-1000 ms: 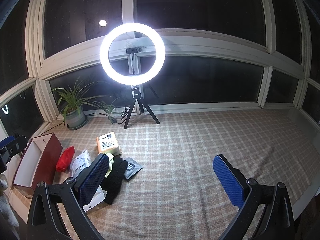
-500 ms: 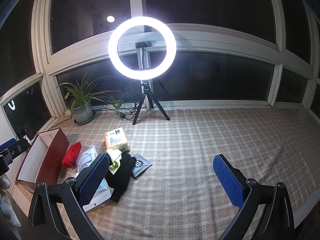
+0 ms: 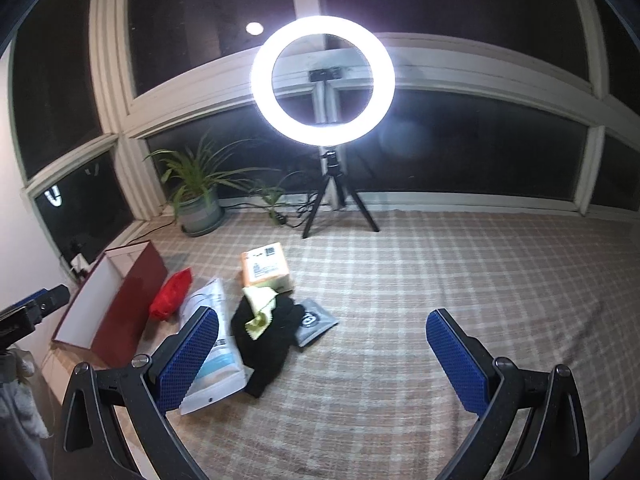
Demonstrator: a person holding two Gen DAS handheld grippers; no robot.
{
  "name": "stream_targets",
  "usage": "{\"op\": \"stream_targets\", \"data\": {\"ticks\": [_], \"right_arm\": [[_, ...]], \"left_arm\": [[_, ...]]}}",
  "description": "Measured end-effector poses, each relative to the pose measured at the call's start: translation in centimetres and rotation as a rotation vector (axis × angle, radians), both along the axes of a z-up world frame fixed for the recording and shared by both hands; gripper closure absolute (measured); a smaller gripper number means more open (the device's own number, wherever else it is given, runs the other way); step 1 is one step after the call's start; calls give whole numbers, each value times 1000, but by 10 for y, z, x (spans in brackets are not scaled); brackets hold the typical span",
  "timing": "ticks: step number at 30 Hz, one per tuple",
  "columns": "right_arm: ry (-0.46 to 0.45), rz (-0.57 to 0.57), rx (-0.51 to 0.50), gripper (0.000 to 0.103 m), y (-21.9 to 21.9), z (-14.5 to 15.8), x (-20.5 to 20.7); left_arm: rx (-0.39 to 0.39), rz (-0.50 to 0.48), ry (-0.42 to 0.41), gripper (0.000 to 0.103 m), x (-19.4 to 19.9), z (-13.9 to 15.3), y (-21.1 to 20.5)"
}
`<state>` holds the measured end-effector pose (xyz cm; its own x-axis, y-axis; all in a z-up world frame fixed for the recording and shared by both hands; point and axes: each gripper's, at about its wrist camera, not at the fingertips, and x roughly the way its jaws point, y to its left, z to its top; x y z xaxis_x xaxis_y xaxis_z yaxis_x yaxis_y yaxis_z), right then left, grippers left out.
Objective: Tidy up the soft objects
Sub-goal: 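Move the right gripper toward the orange-and-white tissue pack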
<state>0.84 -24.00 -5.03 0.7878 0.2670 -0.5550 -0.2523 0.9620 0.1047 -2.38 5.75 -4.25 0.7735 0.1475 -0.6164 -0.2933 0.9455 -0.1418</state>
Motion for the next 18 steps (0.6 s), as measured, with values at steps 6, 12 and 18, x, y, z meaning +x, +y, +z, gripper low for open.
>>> {"op": "stream_targets", "data": {"ticks": [6,12,18], "right_arm": [[4,88,61,0,4,-5,8],[32,130,73,0,8,-6,24],[72,148,86,0,8,-8,49]], "left_arm": [[-24,66,14,14,-9,-8,17],[-32,133,-2,14,-20,-9,31],[-37,178,-10,14,-23,-8,39]]}}
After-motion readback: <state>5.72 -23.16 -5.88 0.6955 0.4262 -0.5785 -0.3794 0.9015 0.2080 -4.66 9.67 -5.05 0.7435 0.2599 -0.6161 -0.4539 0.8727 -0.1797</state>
